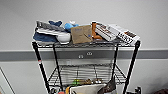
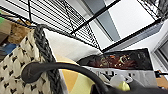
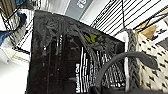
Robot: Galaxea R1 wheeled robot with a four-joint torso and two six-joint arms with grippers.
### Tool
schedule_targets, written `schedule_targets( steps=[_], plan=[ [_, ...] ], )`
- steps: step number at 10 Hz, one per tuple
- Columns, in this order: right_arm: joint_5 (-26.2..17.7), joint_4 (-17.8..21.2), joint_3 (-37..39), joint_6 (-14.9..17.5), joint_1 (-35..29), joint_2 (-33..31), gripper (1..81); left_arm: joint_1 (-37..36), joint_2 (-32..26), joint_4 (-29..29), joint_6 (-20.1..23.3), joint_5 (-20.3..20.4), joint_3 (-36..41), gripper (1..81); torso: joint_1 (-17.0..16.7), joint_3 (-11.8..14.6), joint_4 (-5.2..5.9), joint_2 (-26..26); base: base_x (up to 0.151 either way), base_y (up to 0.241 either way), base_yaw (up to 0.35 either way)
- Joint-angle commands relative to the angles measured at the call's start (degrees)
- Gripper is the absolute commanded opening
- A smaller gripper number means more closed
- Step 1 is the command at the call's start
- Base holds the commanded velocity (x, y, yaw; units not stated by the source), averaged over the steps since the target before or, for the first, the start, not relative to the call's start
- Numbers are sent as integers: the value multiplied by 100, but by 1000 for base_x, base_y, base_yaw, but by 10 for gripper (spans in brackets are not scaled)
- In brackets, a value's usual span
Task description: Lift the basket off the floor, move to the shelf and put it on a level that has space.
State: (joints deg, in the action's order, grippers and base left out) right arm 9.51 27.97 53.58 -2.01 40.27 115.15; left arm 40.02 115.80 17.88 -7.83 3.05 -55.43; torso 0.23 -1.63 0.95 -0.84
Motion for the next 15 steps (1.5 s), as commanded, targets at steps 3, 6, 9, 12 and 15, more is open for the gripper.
schedule_targets(
  steps=[3, 6, 9, 12, 15],
  plan=[
    [95, -63, -534, -27, -953, -95, 10, -815, -91, -74, 71, 64, 454, 10, 4, -2, 0, 2, 0, 0, 0],
    [34, -2, -674, -71, -1349, -235, 10, -1254, -241, -22, 27, 135, 656, 10, -5, 0, 0, 0, 0, 0, 0],
    [25, 24, -718, -98, -1726, -288, 10, -1711, -285, 13, -69, 91, 735, 10, -5, 0, 0, 0, 0, 0, 0],
    [-63, 297, -551, -115, -2183, -200, 10, -2125, -250, 31, -193, 56, 674, 10, -5, 0, 0, 0, 0, 0, 0],
    [-397, 508, -68, -124, -2658, 98, 10, -2679, -100, 242, -219, -67, 366, 10, -5, 0, 0, 2, 0, 0, 0]
  ],
)
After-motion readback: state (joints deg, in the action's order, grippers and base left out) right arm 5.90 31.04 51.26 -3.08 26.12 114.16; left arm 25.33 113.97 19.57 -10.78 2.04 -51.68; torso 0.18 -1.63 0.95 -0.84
